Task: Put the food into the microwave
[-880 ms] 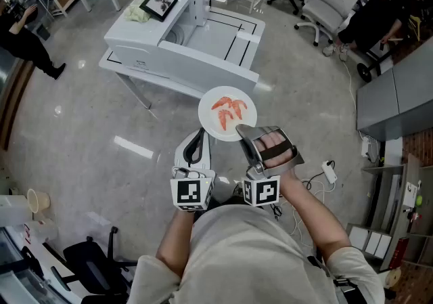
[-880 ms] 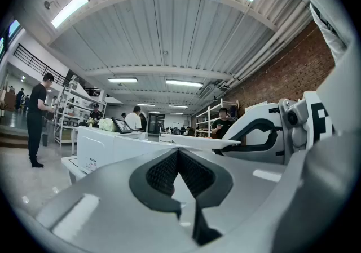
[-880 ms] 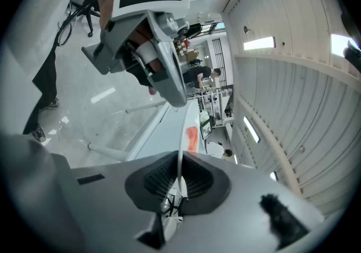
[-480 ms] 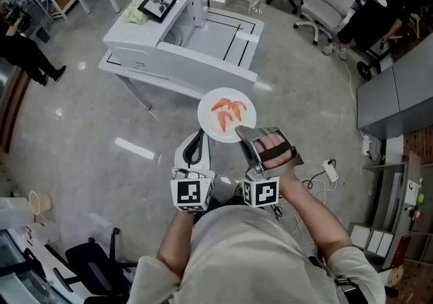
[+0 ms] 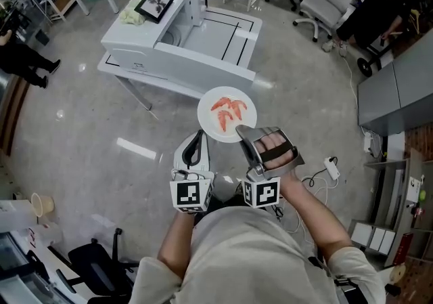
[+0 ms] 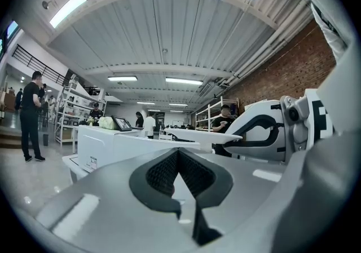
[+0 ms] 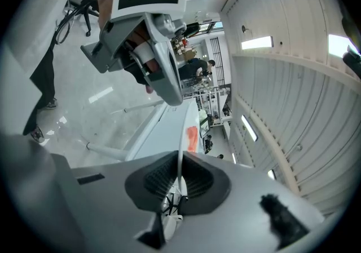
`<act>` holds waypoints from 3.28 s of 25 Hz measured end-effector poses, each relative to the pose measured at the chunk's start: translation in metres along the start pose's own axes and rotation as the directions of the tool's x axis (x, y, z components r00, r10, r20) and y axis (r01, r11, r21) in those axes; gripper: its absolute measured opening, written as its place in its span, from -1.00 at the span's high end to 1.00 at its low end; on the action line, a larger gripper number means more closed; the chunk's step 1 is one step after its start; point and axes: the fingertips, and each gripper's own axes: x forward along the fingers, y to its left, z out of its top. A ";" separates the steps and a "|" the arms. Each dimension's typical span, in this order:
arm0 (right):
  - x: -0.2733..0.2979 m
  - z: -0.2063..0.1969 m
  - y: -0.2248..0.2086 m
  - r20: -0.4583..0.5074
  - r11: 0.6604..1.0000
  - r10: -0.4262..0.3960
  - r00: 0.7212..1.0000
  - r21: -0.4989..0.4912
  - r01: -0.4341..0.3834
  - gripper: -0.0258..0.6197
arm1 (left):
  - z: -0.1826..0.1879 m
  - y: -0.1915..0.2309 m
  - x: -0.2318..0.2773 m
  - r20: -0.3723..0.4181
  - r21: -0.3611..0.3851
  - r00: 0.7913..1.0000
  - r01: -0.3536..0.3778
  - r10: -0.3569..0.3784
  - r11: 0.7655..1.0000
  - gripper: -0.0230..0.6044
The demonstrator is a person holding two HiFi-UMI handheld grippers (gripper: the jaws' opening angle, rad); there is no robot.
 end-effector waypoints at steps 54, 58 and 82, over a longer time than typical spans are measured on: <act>0.207 -0.345 -0.052 0.049 0.960 0.034 0.998 -0.278 -0.019 0.84 | -0.035 -0.124 0.395 -0.056 -0.062 0.997 -0.063 0.060 0.996 0.90; 0.243 -0.333 -0.056 0.133 0.954 0.059 0.989 -0.300 -0.016 0.84 | -0.044 -0.099 0.406 -0.080 -0.050 0.987 -0.144 0.140 0.988 0.90; 0.390 -0.283 -0.068 0.748 0.880 0.214 0.628 -0.426 0.209 0.84 | -0.072 0.001 0.446 -0.114 -0.057 0.562 -0.827 0.819 0.560 0.90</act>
